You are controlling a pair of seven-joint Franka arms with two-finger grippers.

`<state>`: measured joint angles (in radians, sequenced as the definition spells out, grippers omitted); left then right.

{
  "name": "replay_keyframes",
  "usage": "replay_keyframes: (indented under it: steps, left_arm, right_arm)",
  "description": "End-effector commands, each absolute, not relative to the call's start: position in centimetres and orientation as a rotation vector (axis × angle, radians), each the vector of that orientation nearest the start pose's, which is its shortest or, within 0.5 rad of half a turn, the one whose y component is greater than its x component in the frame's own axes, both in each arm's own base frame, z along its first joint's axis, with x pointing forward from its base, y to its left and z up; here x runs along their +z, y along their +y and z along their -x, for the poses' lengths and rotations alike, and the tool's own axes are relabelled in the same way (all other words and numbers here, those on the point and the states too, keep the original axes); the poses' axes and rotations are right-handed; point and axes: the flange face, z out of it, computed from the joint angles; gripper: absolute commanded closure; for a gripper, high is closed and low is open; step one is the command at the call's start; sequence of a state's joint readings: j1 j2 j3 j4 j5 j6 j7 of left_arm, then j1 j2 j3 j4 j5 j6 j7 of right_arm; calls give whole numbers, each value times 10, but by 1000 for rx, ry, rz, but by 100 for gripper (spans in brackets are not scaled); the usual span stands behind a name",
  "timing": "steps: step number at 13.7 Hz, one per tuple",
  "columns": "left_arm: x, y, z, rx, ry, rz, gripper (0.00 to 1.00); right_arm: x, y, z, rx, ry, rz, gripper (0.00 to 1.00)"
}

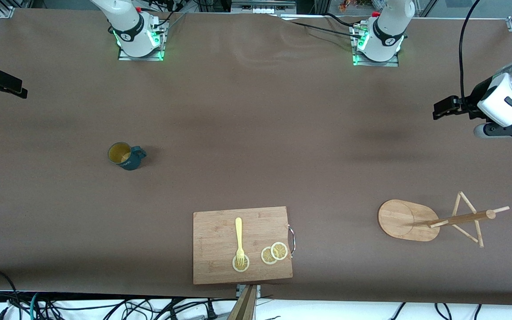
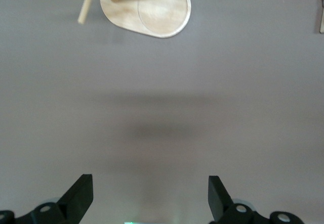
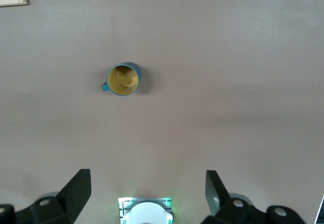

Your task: Pass cup and hang on rack

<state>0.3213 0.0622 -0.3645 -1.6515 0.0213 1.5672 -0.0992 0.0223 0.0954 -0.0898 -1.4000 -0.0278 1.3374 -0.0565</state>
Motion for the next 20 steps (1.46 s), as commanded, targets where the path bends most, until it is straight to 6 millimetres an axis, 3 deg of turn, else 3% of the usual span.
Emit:
replay_keyframes:
  steps: [1,4,7,10,16,20]
  left_arm:
    - [553,-16,-571,137,-66,3095,0]
    - [552,-17,-563,61,-80,3082,0]
    - [545,-25,-535,-47,-97,3047,0]
    - [550,-20,-532,12,-106,3057,0]
    - [581,-20,-522,163,-137,3074,0]
    - [583,-23,-520,173,-126,3074,0]
  right_arm:
    - [634,-38,-554,242,36,3157,0]
    - [634,-39,-555,242,38,3157,0]
    - [632,-39,-556,242,40,3155,0]
    - [632,-40,-556,245,38,3155,0]
    - [631,-42,-557,247,41,3156,0]
    - [620,-40,-563,273,40,3152,0]
